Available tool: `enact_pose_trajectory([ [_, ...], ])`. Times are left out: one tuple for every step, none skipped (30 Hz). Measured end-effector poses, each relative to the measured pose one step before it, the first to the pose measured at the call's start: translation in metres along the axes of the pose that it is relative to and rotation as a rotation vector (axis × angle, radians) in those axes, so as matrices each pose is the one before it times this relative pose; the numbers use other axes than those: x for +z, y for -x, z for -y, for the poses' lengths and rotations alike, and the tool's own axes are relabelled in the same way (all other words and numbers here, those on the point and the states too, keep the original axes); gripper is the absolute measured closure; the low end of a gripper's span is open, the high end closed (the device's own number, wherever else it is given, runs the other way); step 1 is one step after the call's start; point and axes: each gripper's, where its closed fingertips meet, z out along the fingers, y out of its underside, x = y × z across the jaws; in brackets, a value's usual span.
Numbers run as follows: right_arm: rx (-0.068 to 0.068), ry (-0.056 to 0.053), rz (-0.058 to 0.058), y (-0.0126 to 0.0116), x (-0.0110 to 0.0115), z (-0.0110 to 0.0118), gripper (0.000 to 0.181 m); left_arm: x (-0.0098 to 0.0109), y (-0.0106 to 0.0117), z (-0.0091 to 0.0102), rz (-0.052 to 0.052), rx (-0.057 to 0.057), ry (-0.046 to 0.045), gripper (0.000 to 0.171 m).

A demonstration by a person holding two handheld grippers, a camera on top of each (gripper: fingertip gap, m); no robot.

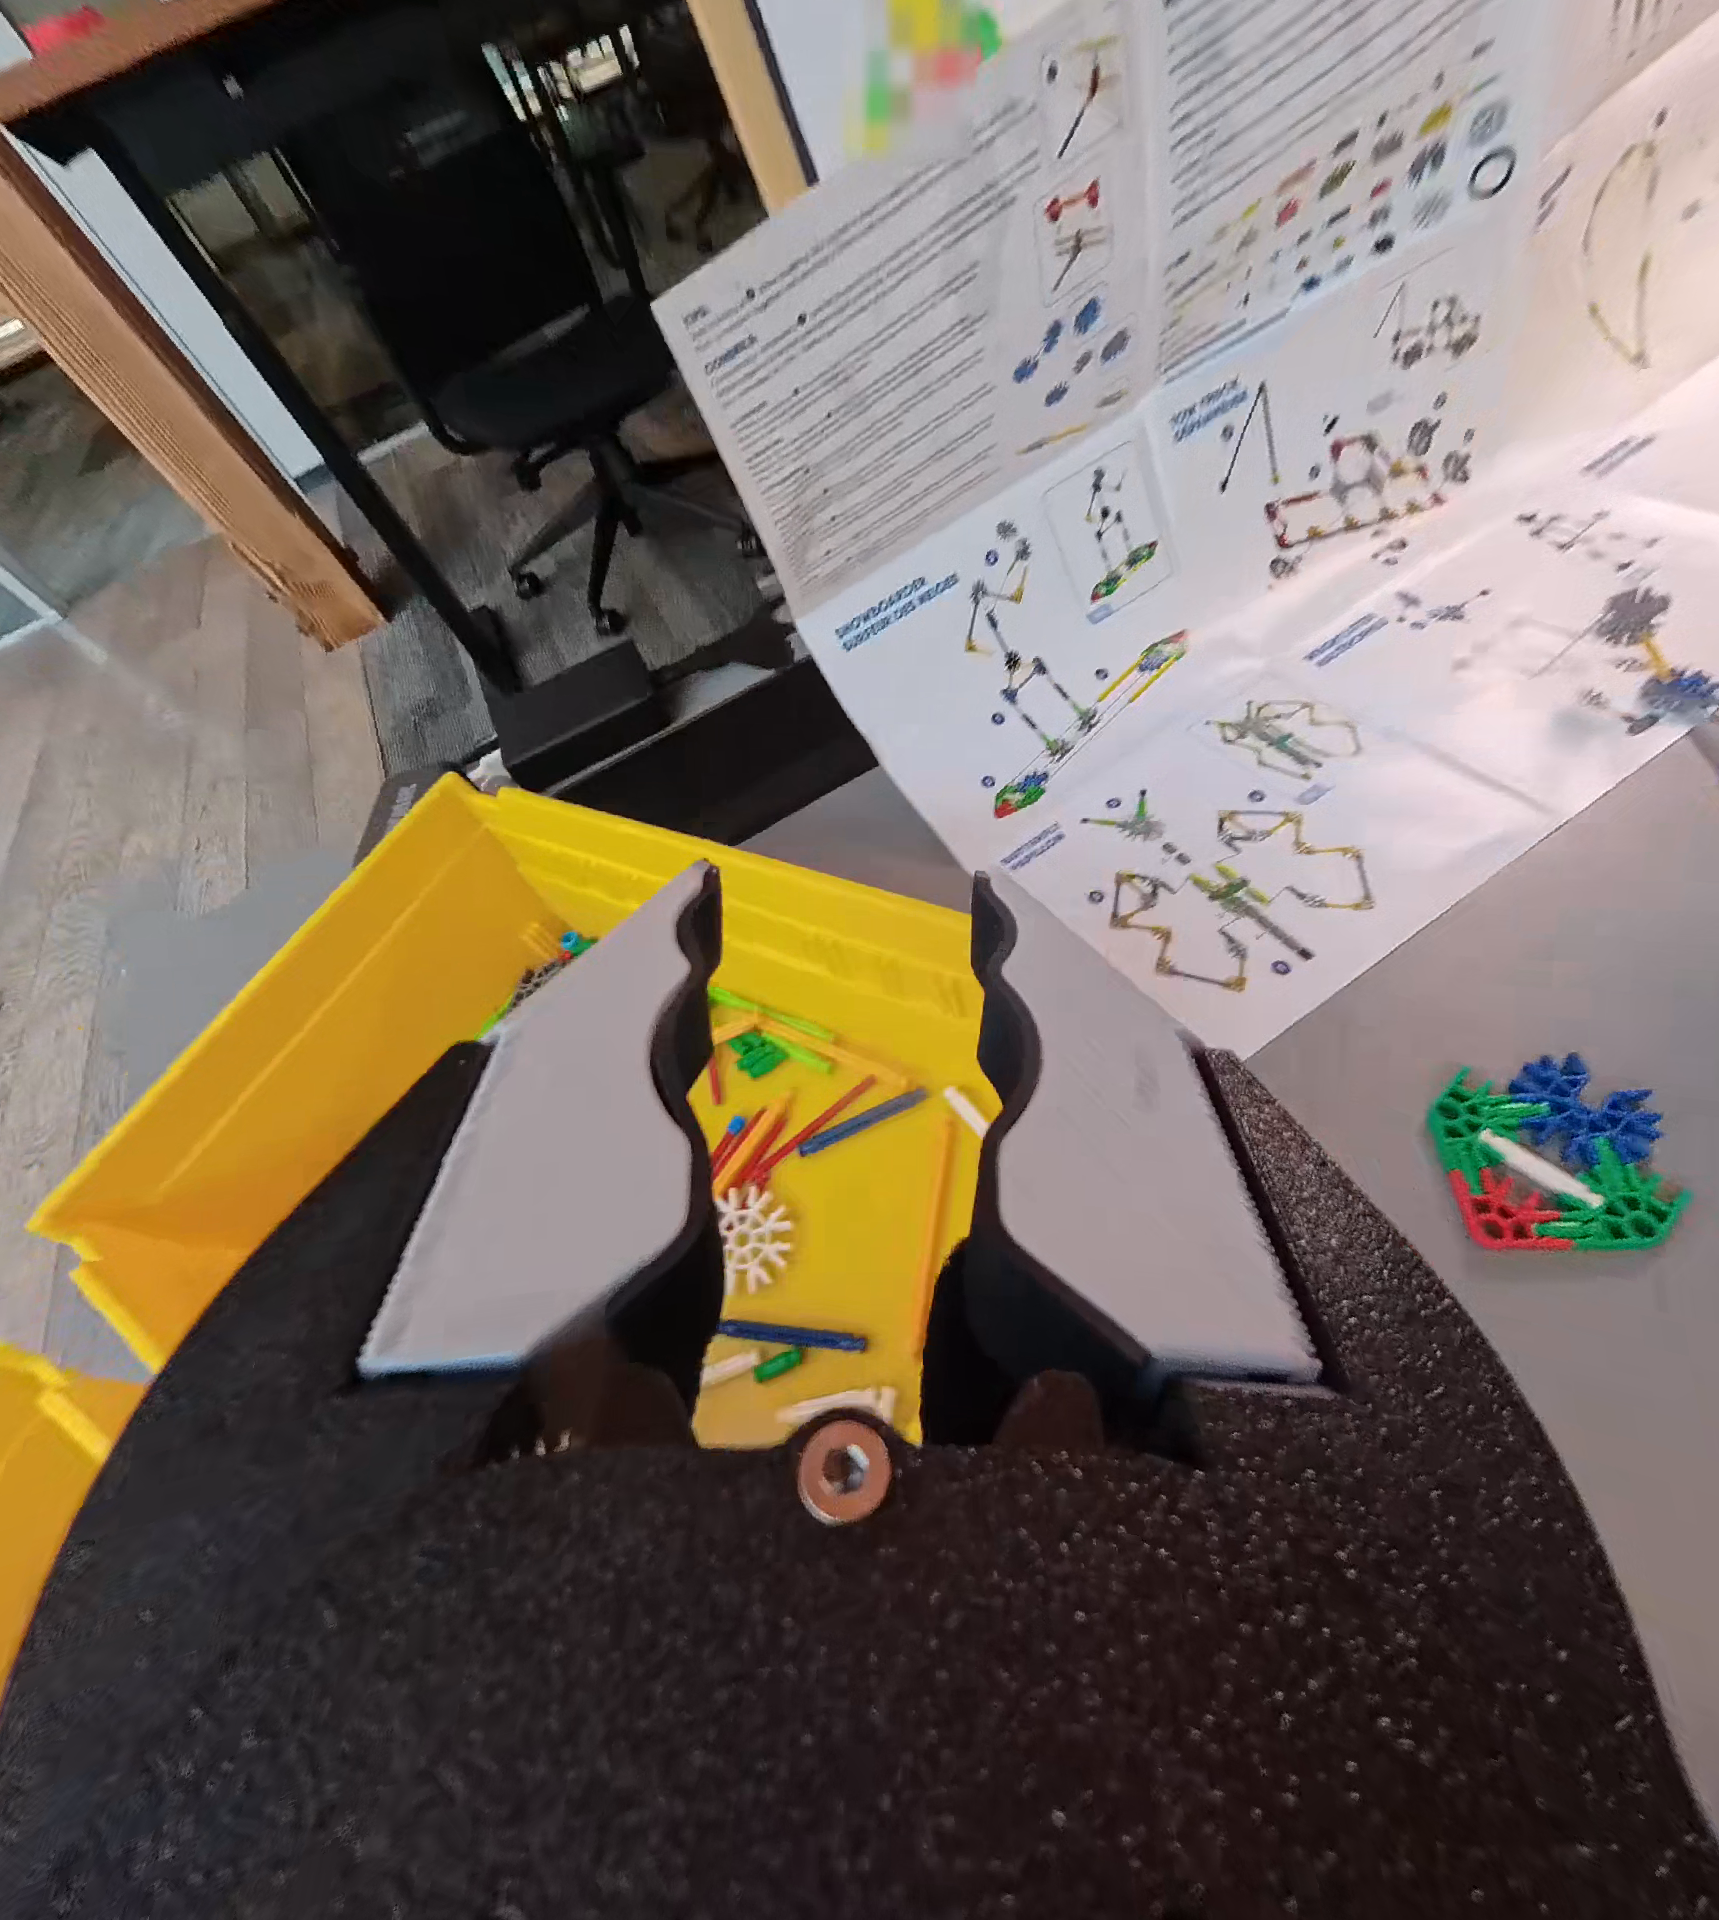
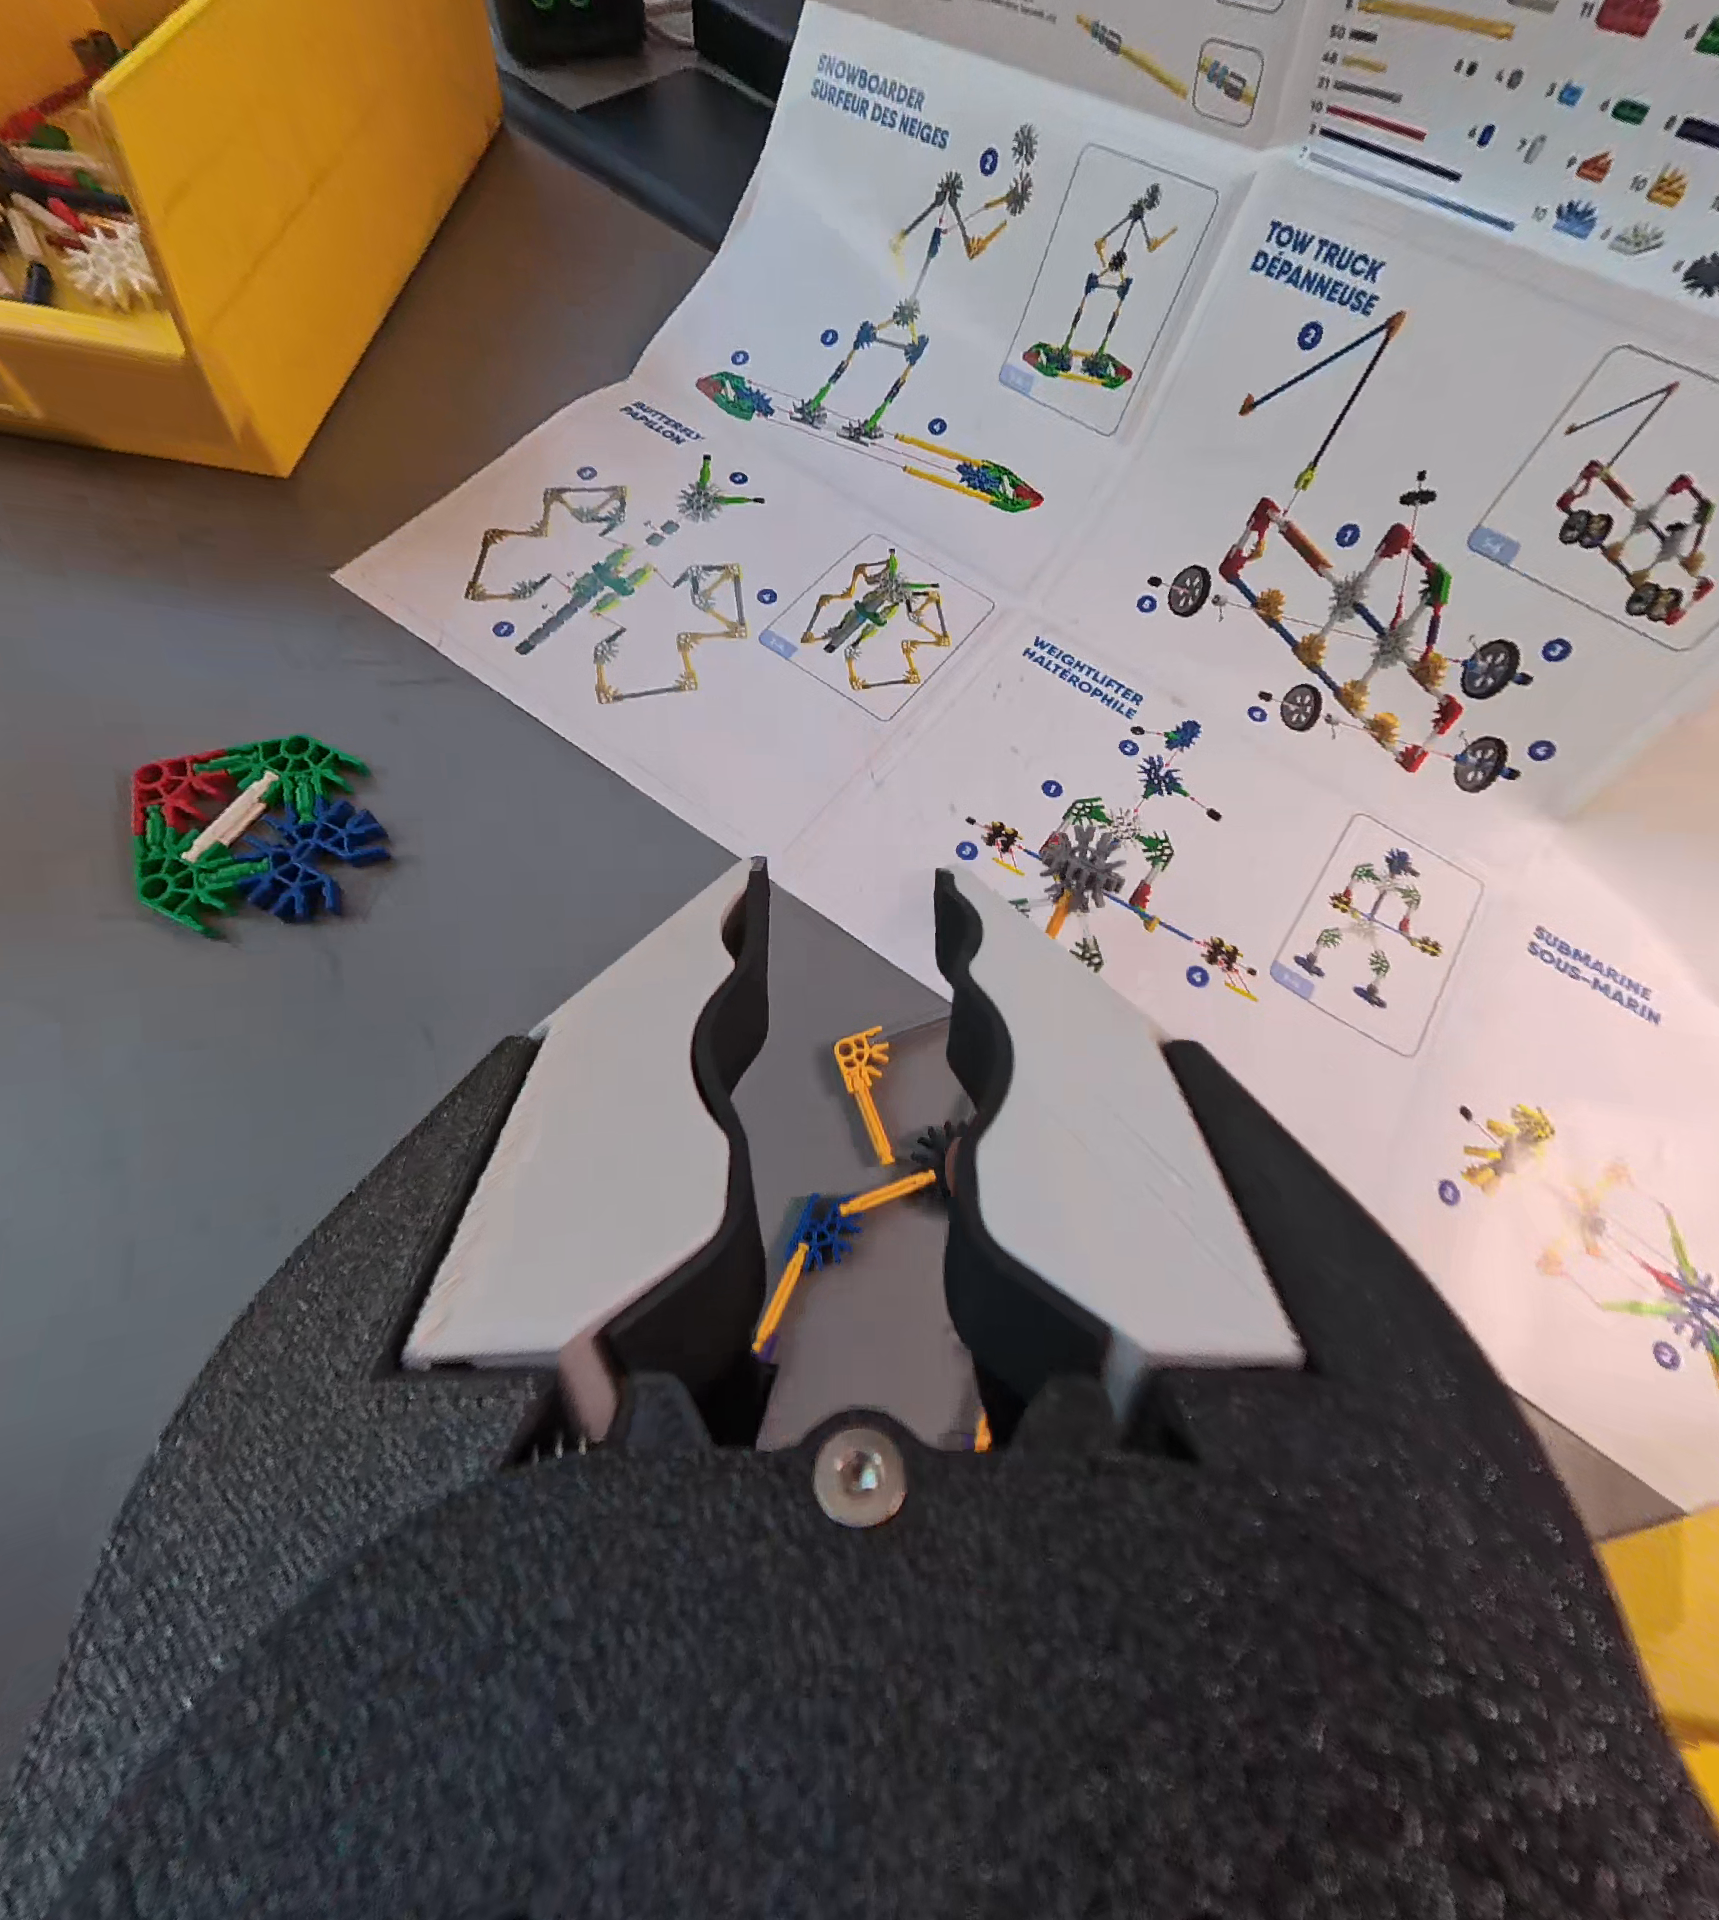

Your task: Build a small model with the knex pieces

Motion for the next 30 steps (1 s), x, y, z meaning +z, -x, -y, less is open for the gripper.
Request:
enact_pose_trajectory([
  [0.0056,-0.0014,0.0002,0.00086,-0.00291,-0.00360,0.151,0.00655,0.00956,-0.00379,-0.0136,0.0220,0.05881,0.123],
  [0.0092,0.0001,0.0033,0.00104,-0.00210,-0.00350,0.151,0.00809,0.00869,-0.00615,-0.0186,0.0262,0.06604,0.123],
  [0.0100,-0.0022,0.0019,0.00040,-0.00145,-0.00278,0.151,0.00866,0.00899,-0.00614,-0.0137,0.0291,0.05943,0.123],
  [0.0091,-0.0034,0.0012,0.00011,-0.00105,-0.00229,0.151,0.00908,0.00936,-0.00592,-0.0086,0.0313,0.05067,0.126],
  [0.0092,-0.0015,0.0029,0.00023,-0.00085,-0.00210,0.151,0.00911,0.00947,-0.00675,-0.0055,0.0264,0.05138,0.127],
  [0.0089,-0.0037,0.0032,0.00005,-0.00068,-0.00154,0.151,0.00900,0.00882,-0.00720,-0.0049,0.0209,0.05059,0.127],
  [0.0076,-0.0068,0.0015,-0.00019,-0.00063,-0.00073,0.150,0.00884,0.00757,-0.00678,-0.0066,0.0185,0.04526,0.127],
  [0.0060,-0.0076,0.0007,-0.00050,-0.00048,-0.00053,0.150,0.00841,0.00673,-0.00651,-0.0050,0.0160,0.04110,0.127],
  [0.0053,-0.0068,0.0013,-0.00047,-0.00020,-0.00042,0.151,0.00790,0.00554,-0.00600,-0.0053,0.0187,0.03614,0.127],
  [0.0050,-0.0058,0.0007,-0.00073,-0.00002,-0.00051,0.150,0.00762,0.00430,-0.00528,-0.0072,0.0209,0.03069,0.127],
  [0.0027,-0.0045,0.0012,-0.00063,0.00020,-0.00050,0.150,0.00731,0.00430,-0.00512,-0.0020,0.0170,0.02979,0.127],
  [0.0005,-0.0040,0.0021,-0.00050,0.00040,-0.00066,0.150,0.00722,0.00369,-0.00453,-0.0036,0.0163,0.02714,0.127],
  [-0.0001,-0.0035,0.0031,-0.00019,0.00040,-0.00071,0.150,0.00711,0.00238,-0.00387,-0.0091,0.0180,0.02155,0.128],
  [-0.0011,-0.0056,0.0060,0.00042,0.00034,-0.00040,0.150,0.00701,0.00248,-0.00355,-0.0090,0.0163,0.01952,0.129],
  [-0.0033,-0.0125,0.0098,0.00121,-0.00011,0.00052,0.151,0.00675,0.00097,-0.00337,-0.0190,0.0147,0.01743,0.131],
  [-0.0064,-0.0198,0.0133,0.00195,-0.00046,0.00157,0.150,0.00644,-0.00049,-0.00334,-0.0302,0.0128,0.01522,0.135],
  [-0.0092,-0.0224,0.0137,0.00215,-0.00100,0.00228,0.151,0.00608,0.00033,-0.00385,-0.0267,0.0105,0.01789,0.139],
  [-0.0114,-0.0187,0.0143,0.00239,-0.00099,0.00207,0.151,0.00516,0.00107,-0.00415,-0.0221,0.0117,0.02039,0.140],
  [-0.0112,-0.0156,0.0108,0.00172,-0.00087,0.00183,0.151,0.00437,0.00110,-0.00352,-0.0211,0.0125,0.01730,0.143],
  [-0.0088,-0.0151,0.0048,0.00077,-0.00076,0.00187,0.151,0.00337,0.00138,-0.00235,-0.0178,0.0092,0.01173,0.146],
  [-0.0068,-0.0128,0.0033,0.00054,-0.00071,0.00144,0.151,0.00278,0.00188,-0.00133,-0.0130,0.0060,0.00746,0.147],
  [-0.0052,-0.0105,0.0038,0.00046,-0.00060,0.00114,0.151,0.00236,0.00124,-0.00069,-0.0137,0.0064,0.00643,0.148],
  [-0.0040,-0.0099,0.0032,0.00050,-0.00043,0.00106,0.151,0.00220,-0.00028,-0.00072,-0.0175,0.0104,0.00849,0.150],
  [-0.0039,-0.0054,0.0035,0.00042,-0.00027,0.00040,0.151,0.00240,-0.00098,-0.00026,-0.0158,0.0140,0.00889,0.150],
  [-0.0036,-0.0029,0.0021,0.00032,0.00008,0.00005,0.151,0.00268,-0.00226,0.00005,-0.0170,0.0149,0.00892,0.150],
  [-0.0035,-0.0033,0.0020,0.00032,0.00011,0.00011,0.151,0.00315,-0.00253,0.00021,-0.0151,0.0159,0.01063,0.150],
  [-0.0034,-0.0032,0.0038,0.00051,0.00034,0.00008,0.151,0.00352,-0.00163,0.00022,-0.0052,0.0200,0.01218,0.150],
  [-0.0034,-0.0027,0.0041,0.00066,0.00035,0.00013,0.151,0.00389,-0.00067,0.00001,0.0032,0.0226,0.01365,0.150],
  [-0.0035,-0.0010,0.0027,0.00048,0.00042,-0.00003,0.151,0.00410,-0.00087,-0.00039,0.0009,0.0191,0.01468,0.150],
  [-0.0035,0.0007,0.0033,0.00059,0.00046,-0.00042,0.151,0.00405,-0.00107,-0.00052,-0.0038,0.0131,0.01386,0.149],
])
